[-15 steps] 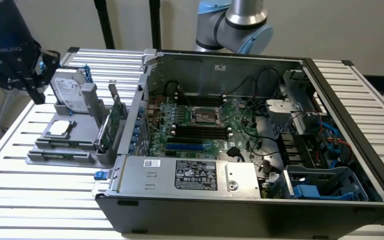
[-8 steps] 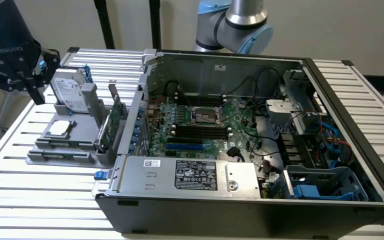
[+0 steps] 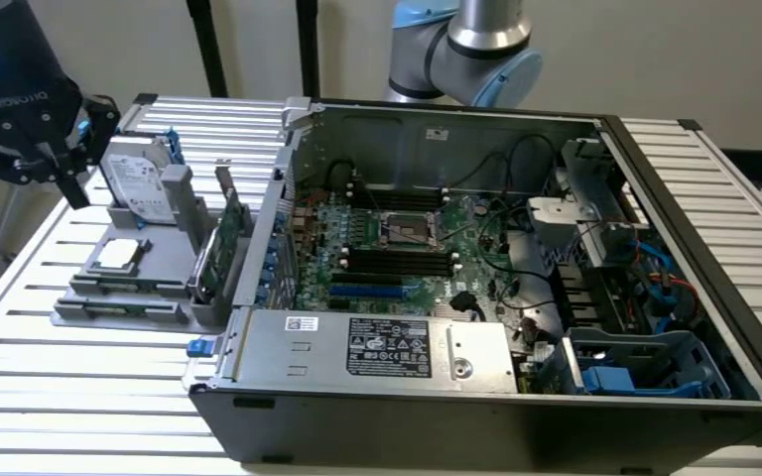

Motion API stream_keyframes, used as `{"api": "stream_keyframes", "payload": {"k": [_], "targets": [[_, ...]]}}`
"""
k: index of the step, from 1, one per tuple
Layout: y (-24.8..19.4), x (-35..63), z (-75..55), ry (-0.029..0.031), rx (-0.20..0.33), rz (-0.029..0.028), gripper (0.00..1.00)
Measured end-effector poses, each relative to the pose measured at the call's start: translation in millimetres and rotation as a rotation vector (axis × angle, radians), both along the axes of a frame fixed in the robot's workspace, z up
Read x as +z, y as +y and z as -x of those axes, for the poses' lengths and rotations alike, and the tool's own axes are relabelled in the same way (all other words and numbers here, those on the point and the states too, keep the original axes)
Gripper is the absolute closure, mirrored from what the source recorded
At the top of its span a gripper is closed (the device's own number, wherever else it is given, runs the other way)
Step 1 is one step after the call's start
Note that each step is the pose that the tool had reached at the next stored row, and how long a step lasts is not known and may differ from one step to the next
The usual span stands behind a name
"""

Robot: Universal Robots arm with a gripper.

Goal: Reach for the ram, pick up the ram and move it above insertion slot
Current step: 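Pick up the ram and move it above insertion slot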

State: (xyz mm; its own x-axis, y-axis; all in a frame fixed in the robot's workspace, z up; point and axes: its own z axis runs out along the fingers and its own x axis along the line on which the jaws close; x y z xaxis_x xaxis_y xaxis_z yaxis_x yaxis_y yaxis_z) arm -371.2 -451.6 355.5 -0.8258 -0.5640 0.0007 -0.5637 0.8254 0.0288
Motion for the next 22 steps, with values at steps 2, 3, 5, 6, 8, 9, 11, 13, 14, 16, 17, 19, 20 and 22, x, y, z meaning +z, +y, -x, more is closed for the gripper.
{"api": "stream_keyframes", "payload": {"k": [2, 3, 5, 6, 8, 9, 11, 13, 14, 16, 17, 19, 20, 22], "targets": [[0.0, -0.3, 0.0, 0.0, 0.038, 0.0, 0.89], [0.0, -0.5, 0.0, 0.0, 0.056, 0.0, 0.89], [0.0, -0.8, 0.0, 0.0, 0.091, 0.0, 0.89], [0.0, -1.0, 0.0, 0.0001, 0.111, -0.0001, 0.89], [0.0, -1.3, 0.0, 0.0001, 0.147, 0.0001, 0.89], [0.0, -1.5, 0.0, 0.0, 0.165, 0.0, 0.89], [0.0, -1.9, 0.0, 0.0, 0.201, 0.0, 0.89], [0.0, -2.2, 0.0, 0.0, 0.237, 0.0, 0.89], [0.0, -2.4, 0.0, 0.0, 0.255, 0.0, 0.89], [0.0, -2.8, 0.0, 0.0, 0.292, -0.0001, 0.89], [0.0, -3.0, 0.0, 0.0, 0.31, 0.0, 0.89], [0.0, -3.4, 0.0, 0.0001, 0.346, 0.0, 0.89], [0.0, -3.6, 0.0, 0.0, 0.365, 0.0, 0.89], [0.0, -4.0, 0.0, 0.0, 0.401, 0.0, 0.89]]}}
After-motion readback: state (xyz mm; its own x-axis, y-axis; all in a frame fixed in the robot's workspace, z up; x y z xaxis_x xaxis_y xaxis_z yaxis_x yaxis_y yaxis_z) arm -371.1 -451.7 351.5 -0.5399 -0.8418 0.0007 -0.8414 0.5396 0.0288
